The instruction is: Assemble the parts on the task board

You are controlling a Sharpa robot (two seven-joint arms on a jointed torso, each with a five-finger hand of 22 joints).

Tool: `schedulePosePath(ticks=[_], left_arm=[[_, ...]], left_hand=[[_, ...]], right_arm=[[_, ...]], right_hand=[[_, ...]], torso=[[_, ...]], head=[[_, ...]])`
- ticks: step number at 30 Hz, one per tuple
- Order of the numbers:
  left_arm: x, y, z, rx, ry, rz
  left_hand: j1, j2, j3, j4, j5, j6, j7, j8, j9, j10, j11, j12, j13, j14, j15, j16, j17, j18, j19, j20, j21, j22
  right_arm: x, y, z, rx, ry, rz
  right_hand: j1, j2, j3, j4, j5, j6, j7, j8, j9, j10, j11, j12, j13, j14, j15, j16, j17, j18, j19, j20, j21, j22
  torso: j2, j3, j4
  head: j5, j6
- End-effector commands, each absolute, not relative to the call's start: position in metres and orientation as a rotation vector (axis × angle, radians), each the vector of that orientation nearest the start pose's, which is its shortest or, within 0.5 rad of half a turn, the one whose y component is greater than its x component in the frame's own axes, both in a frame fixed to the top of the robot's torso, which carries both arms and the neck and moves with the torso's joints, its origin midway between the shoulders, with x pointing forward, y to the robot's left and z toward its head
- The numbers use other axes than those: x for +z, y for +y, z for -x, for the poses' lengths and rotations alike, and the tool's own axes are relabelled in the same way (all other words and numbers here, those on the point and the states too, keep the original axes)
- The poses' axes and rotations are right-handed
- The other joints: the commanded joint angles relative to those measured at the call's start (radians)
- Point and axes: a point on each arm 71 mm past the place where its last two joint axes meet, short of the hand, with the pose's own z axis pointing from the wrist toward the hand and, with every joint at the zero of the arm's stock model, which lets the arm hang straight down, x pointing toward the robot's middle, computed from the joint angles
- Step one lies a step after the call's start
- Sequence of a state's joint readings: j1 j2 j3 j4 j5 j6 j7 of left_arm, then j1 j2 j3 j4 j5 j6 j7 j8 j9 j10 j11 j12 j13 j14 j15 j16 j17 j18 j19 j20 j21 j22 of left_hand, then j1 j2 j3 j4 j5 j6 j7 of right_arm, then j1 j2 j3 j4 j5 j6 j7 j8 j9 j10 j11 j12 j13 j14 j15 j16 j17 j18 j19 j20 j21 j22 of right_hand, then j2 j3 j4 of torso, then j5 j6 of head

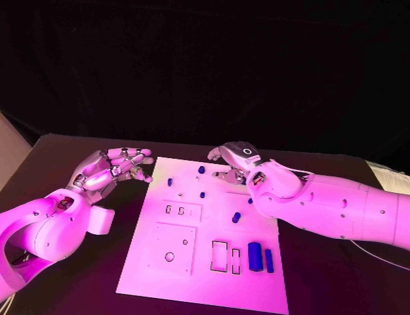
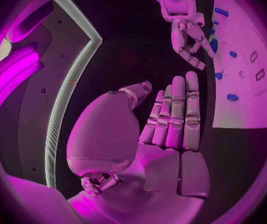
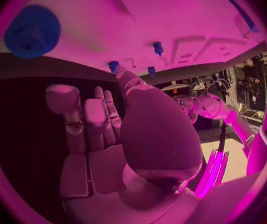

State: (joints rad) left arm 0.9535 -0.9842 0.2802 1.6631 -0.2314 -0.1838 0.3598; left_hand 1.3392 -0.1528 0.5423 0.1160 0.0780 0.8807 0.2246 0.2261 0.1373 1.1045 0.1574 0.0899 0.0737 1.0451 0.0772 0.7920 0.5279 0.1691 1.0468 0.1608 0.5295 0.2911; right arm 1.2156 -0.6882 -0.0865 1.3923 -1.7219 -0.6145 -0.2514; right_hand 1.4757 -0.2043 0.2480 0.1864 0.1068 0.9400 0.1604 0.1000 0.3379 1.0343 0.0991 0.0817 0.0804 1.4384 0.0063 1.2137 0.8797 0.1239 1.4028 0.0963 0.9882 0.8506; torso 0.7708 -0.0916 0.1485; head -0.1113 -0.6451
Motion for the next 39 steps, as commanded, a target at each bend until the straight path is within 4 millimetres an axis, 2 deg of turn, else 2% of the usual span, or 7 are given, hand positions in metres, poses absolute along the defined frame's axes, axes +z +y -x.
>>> schedulePosePath(ticks=[1, 8, 9, 10, 12, 18, 39], left_arm=[[-0.158, 0.237, -0.458, -1.688, 1.395, 0.944], [-0.159, 0.239, -0.460, -1.683, 1.394, 0.948], [-0.160, 0.239, -0.460, -1.683, 1.394, 0.949], [-0.160, 0.239, -0.460, -1.683, 1.394, 0.949], [-0.161, 0.239, -0.460, -1.683, 1.395, 0.951], [-0.163, 0.238, -0.460, -1.684, 1.399, 0.956], [-0.167, 0.238, -0.459, -1.683, 1.406, 0.963]], left_hand=[[-0.005, 0.000, 0.003, 0.000, -0.006, -0.010, 0.006, -0.004, -0.001, -0.005, -0.002, -0.005, -0.002, -0.006, 0.002, 0.004, 0.001, 0.007, -0.006, 0.002, 0.005, 0.001], [-0.005, 0.000, 0.003, 0.000, -0.006, -0.010, 0.006, -0.004, -0.001, -0.005, -0.002, -0.005, -0.002, -0.006, 0.002, 0.004, 0.001, 0.007, -0.006, 0.002, 0.005, 0.001], [-0.005, 0.000, 0.003, 0.000, -0.006, -0.010, 0.006, -0.004, -0.001, -0.005, -0.002, -0.005, -0.002, -0.006, 0.002, 0.004, 0.001, 0.007, -0.006, 0.002, 0.005, 0.001], [-0.005, 0.000, 0.003, 0.000, -0.006, -0.010, 0.006, -0.004, -0.001, -0.005, -0.002, -0.005, -0.002, -0.006, 0.002, 0.004, 0.001, 0.007, -0.006, 0.002, 0.005, 0.001], [-0.005, 0.000, 0.003, 0.000, -0.006, -0.010, 0.006, -0.004, -0.001, -0.005, -0.002, -0.005, -0.002, -0.006, 0.002, 0.004, 0.001, 0.007, -0.006, 0.002, 0.005, 0.001], [-0.005, 0.000, 0.003, 0.000, -0.006, -0.010, 0.006, -0.004, -0.001, -0.005, -0.002, -0.005, -0.002, -0.006, 0.002, 0.004, 0.001, 0.007, -0.006, 0.002, 0.005, 0.001], [-0.005, 0.000, 0.004, -0.001, -0.005, -0.010, 0.006, -0.004, -0.001, -0.006, -0.001, -0.005, -0.002, -0.006, 0.002, 0.005, 0.001, 0.007, -0.008, 0.002, 0.007, 0.002]], right_arm=[[-0.169, -0.180, -0.499, 0.592, 1.351, 0.086], [-0.167, -0.219, -0.495, 0.625, 1.525, -0.042], [-0.168, -0.223, -0.495, 0.618, 1.549, -0.050], [-0.169, -0.227, -0.495, 0.609, 1.570, -0.054], [-0.171, -0.233, -0.495, 0.591, 1.596, -0.057], [-0.176, -0.247, -0.501, 0.507, 1.653, -0.059], [-0.188, -0.240, -0.518, 0.433, 1.673, -0.080]], right_hand=[[0.012, 0.000, 0.018, 0.013, 0.006, 0.018, 0.000, 0.001, -0.001, 0.065, -0.004, 0.022, 0.013, 0.013, -0.004, 0.025, 0.039, -0.002, 0.018, 0.000, 0.032, 0.039], [-0.028, -0.062, 0.029, 0.044, 0.092, 0.007, -0.022, -0.012, -0.005, 0.354, -0.050, 0.299, 0.226, 0.070, -0.040, 0.186, 0.302, -0.052, 0.088, -0.031, 0.278, 0.335], [-0.017, -0.011, -0.049, 0.046, 0.121, -0.009, -0.016, 0.014, 0.017, 0.226, -0.046, 0.931, 0.870, 0.078, -0.058, 0.248, 0.395, -0.069, 0.097, -0.031, 0.356, 0.425], [-0.029, 0.001, -0.078, 0.081, 0.115, -0.028, -0.008, 0.026, 0.023, 0.322, -0.034, 1.220, 1.172, 0.087, -0.026, 0.272, 0.459, -0.078, 0.101, -0.011, 0.396, 0.479], [-0.029, -0.012, -0.114, 0.100, 0.116, -0.046, 0.000, 0.039, 0.027, 0.406, -0.026, 1.356, 1.329, 0.101, -0.013, 0.303, 0.535, -0.083, 0.111, -0.008, 0.436, 0.530], [-0.032, -0.003, -0.152, 0.102, 0.124, -0.062, 0.007, 0.062, 0.034, 0.499, -0.016, 1.458, 1.451, 0.122, -0.003, 0.343, 0.645, -0.102, 0.136, 0.004, 0.508, 0.623], [-0.028, 0.013, -0.151, 0.101, 0.147, -0.067, 0.010, 0.081, 0.037, 0.530, -0.012, 1.484, 1.484, 0.132, 0.003, 0.357, 0.691, -0.112, 0.150, 0.011, 0.544, 0.669]], torso=[[-0.002, 0.0067, -0.0135], [-0.005, 0.0146, -0.0276], [-0.005, 0.0160, -0.0288], [-0.005, 0.0175, -0.0292], [-0.005, 0.0198, -0.0296], [-0.004, 0.0248, -0.0303], [0.000, 0.0234, -0.0201]], head=[[-0.005, 0.009], [-0.011, 0.015], [-0.013, 0.015], [-0.013, 0.016], [-0.012, 0.016], [-0.013, 0.016], [-0.012, 0.001]])
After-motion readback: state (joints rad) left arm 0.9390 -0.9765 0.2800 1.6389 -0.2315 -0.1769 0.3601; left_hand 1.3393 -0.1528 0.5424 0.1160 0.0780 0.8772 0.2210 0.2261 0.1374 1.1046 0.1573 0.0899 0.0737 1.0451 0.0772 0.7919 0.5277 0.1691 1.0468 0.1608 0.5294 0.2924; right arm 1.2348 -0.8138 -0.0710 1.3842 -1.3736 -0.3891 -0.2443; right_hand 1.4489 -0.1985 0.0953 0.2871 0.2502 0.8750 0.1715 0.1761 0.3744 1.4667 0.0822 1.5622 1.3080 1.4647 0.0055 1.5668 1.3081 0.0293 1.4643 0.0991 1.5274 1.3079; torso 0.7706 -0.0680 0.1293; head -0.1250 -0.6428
